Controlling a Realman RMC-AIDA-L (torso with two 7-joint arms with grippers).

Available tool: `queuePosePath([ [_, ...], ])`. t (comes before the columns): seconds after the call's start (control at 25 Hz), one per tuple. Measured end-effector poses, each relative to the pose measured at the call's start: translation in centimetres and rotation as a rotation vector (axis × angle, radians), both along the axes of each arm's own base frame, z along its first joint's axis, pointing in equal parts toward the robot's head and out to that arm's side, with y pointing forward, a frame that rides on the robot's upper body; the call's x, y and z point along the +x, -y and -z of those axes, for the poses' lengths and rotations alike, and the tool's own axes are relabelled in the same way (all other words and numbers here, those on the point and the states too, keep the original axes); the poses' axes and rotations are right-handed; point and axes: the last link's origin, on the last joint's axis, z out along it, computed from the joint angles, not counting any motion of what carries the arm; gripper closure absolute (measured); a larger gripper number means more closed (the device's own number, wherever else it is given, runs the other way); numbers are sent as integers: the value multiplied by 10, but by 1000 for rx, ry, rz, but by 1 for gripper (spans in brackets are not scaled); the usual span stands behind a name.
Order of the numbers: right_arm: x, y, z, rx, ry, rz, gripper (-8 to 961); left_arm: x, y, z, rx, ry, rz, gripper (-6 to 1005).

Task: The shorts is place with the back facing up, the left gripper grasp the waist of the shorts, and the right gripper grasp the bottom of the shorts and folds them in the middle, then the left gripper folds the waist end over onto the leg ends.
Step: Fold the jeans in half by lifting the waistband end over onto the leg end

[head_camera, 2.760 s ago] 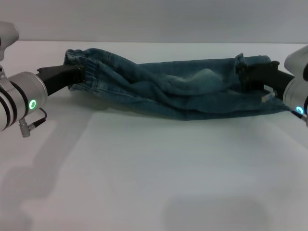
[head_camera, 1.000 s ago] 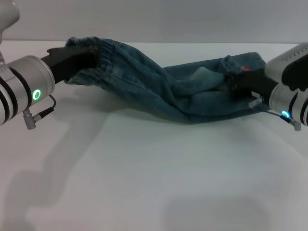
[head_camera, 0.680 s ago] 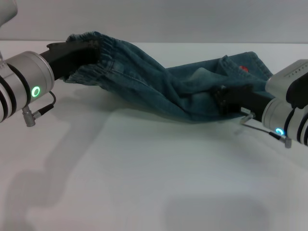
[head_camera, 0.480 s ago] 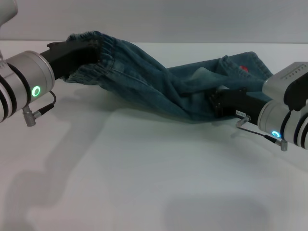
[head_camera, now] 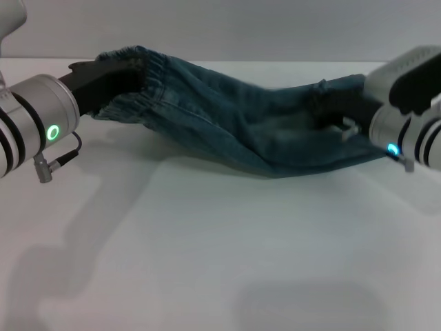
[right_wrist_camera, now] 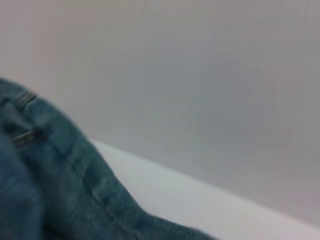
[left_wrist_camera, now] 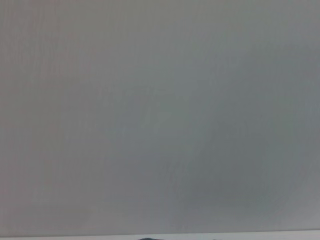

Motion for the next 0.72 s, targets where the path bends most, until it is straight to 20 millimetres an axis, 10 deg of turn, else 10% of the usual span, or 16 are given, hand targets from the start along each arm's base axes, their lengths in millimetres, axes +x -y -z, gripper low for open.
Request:
queuePosePath([
  [0.36,3,-6,-12,49,14,-8,906,-4,1,1,-1,0,-11,968],
  [0.72,34,34,10,-37,-3,30,901,-9,-1,1,0,-3,-24,967],
])
